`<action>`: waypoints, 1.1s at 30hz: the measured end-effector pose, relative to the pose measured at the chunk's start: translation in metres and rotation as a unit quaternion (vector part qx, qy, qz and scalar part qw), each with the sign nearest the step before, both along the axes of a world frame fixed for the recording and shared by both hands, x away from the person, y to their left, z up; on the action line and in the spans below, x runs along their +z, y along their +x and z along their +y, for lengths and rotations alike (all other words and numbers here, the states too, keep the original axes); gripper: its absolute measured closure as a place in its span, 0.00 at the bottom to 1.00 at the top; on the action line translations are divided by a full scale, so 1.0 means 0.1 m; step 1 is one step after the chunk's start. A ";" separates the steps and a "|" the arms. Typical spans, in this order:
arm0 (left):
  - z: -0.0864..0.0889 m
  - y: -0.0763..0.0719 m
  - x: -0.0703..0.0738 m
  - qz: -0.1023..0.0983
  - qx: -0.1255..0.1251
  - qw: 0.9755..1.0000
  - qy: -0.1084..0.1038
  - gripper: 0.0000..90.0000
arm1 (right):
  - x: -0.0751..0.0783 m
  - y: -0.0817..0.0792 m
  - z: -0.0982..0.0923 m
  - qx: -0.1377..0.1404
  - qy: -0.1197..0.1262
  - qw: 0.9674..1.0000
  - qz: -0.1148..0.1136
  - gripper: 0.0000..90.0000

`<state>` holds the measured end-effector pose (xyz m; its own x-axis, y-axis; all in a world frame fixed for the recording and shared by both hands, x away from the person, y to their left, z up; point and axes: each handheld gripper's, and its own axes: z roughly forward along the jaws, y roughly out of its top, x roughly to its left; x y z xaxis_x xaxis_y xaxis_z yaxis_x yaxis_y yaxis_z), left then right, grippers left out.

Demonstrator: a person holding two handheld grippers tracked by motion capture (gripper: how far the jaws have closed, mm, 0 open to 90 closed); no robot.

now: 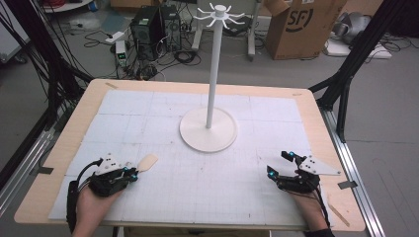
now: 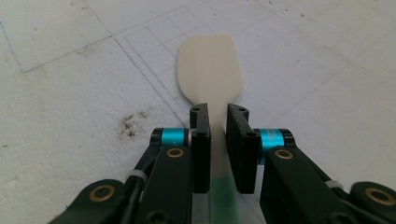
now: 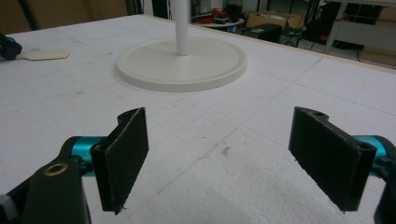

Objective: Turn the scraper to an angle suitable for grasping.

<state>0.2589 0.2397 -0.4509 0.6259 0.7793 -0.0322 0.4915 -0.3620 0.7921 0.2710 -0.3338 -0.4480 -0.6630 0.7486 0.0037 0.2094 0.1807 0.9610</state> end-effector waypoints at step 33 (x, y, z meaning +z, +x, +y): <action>-1.81 0.58 0.54 0.002 -0.308 0.951 0.021 0.90 | 0.00 0.00 -0.02 -0.012 0.014 1.000 0.005 0.21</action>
<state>0.3167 0.0589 -0.3974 0.9641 0.2653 -0.0120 0.1785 -0.6139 0.7689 0.2710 -0.3358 -0.4479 -0.6452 0.7633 0.0312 0.2230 0.1491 0.9634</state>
